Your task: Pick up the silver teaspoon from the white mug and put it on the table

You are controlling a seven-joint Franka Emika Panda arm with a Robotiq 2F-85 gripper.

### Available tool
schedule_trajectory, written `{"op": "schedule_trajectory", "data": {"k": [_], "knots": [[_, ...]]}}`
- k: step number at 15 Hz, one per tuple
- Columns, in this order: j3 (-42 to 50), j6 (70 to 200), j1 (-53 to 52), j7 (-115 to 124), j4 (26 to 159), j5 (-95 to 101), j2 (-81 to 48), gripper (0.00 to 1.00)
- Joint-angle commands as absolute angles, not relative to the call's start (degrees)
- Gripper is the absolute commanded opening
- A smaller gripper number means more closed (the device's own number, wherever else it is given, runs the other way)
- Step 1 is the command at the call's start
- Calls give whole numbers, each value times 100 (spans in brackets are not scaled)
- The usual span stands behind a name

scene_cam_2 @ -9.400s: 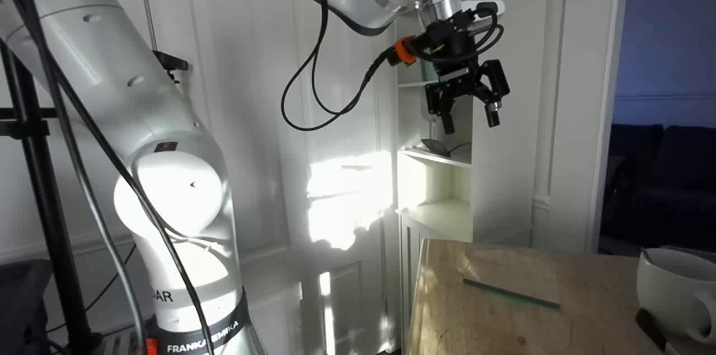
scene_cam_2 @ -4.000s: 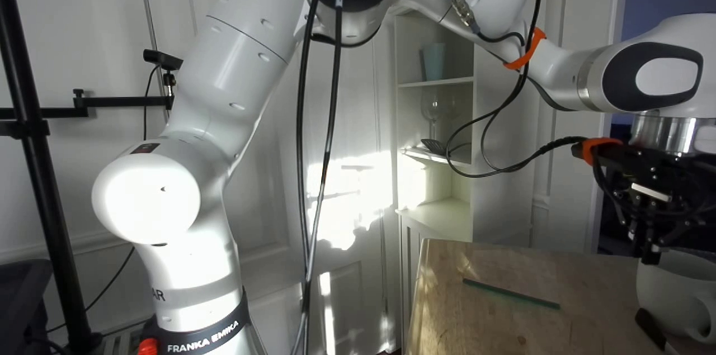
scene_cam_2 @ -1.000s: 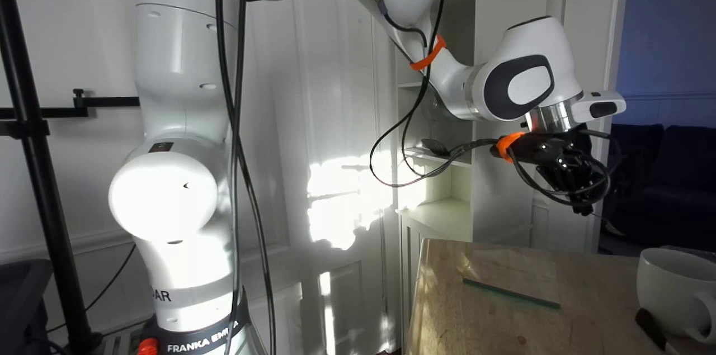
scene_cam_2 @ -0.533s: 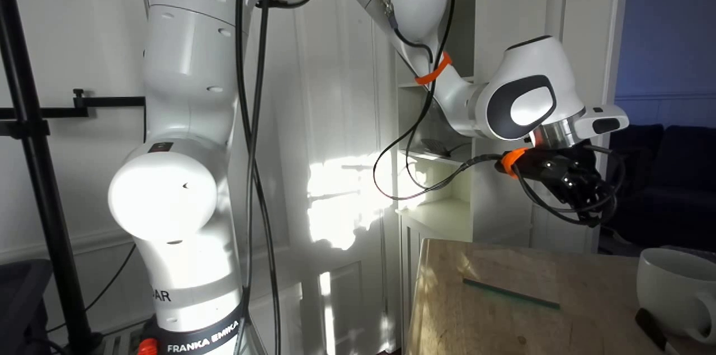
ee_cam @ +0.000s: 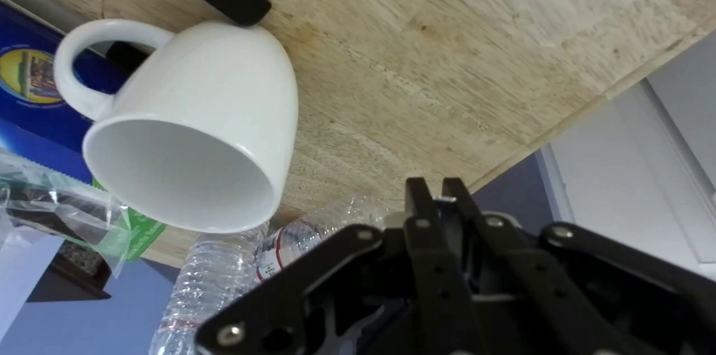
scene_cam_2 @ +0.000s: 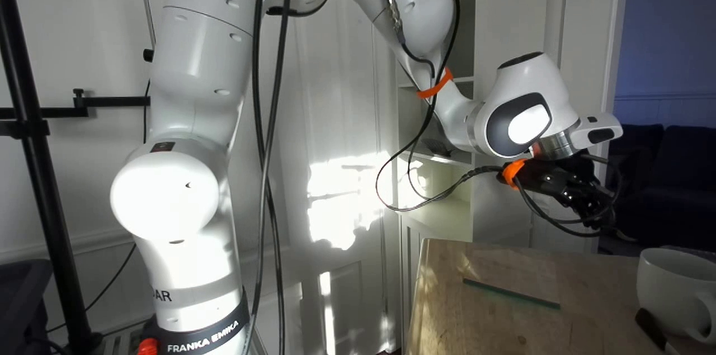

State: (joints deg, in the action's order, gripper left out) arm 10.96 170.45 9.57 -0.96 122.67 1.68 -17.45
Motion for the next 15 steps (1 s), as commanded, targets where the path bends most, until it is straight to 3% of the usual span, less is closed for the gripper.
{"op": "schedule_trajectory", "data": {"k": [1, 15], "knots": [[1326, 17683, 697, 235, 12065, 323, -2287, 3], [1619, 18058, 459, 329, 11577, 114, -3313, 3]]}}
